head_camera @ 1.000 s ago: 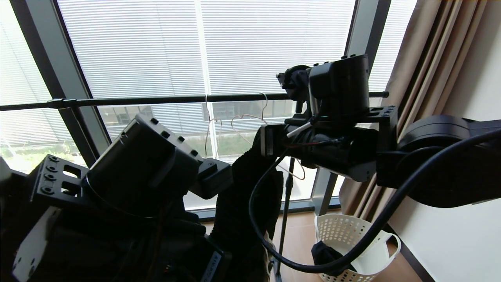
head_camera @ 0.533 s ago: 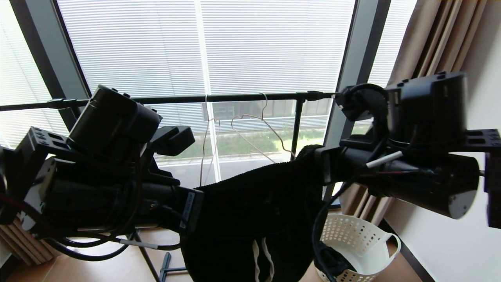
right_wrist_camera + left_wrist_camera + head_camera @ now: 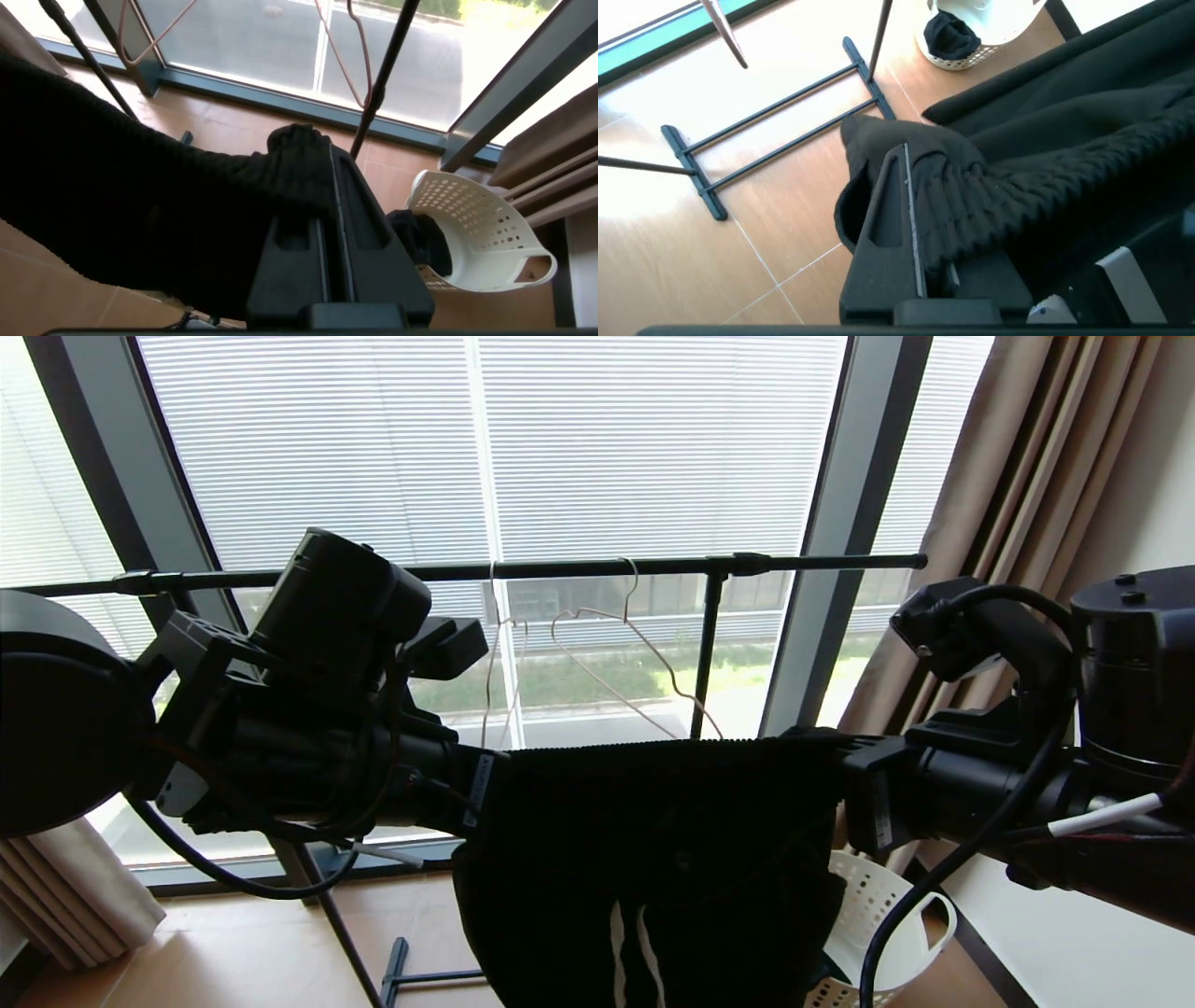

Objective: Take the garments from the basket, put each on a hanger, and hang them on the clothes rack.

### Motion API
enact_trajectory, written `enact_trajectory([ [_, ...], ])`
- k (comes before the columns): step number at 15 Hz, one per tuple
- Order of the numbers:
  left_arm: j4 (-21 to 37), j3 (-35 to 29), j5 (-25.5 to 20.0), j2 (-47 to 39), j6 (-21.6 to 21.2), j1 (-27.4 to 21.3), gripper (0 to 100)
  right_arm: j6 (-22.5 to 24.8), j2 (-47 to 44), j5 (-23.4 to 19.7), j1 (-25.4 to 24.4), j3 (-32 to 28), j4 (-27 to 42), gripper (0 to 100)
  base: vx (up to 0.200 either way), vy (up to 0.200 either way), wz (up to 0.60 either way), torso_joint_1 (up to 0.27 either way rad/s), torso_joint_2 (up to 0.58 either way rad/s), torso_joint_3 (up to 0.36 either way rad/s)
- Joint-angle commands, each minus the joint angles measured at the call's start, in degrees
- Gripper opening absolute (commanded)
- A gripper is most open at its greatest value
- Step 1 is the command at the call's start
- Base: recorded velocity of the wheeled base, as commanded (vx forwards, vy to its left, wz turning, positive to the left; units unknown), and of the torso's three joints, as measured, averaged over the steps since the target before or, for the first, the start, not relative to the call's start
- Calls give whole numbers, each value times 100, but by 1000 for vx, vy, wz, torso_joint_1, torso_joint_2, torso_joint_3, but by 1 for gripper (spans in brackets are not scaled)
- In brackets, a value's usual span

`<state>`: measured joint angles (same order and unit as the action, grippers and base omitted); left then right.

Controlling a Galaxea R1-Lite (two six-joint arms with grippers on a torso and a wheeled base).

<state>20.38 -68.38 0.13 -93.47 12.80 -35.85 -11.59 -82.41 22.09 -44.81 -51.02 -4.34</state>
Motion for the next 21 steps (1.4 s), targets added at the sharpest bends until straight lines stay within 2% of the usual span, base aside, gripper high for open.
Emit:
enact_trajectory([
  [1, 1, 17, 4, -31, 3, -1, 0, -1, 67, -3, -1, 13, -5, 0, 0, 0, 0, 0, 0, 0],
  [11, 1, 149, 4, 215, -85, -71, 0, 8, 76, -12, -1, -13, -5, 0, 0, 0, 0, 0, 0, 0],
  [12, 1, 149, 4, 223, -85, -71, 100, 8, 76, -12, -1, -22, -5, 0, 0, 0, 0, 0, 0, 0],
  [21, -8, 255, 13, 373, -120, -80, 100, -62, 129, -64, 43, 66, -14, 0, 0, 0, 0, 0, 0, 0],
])
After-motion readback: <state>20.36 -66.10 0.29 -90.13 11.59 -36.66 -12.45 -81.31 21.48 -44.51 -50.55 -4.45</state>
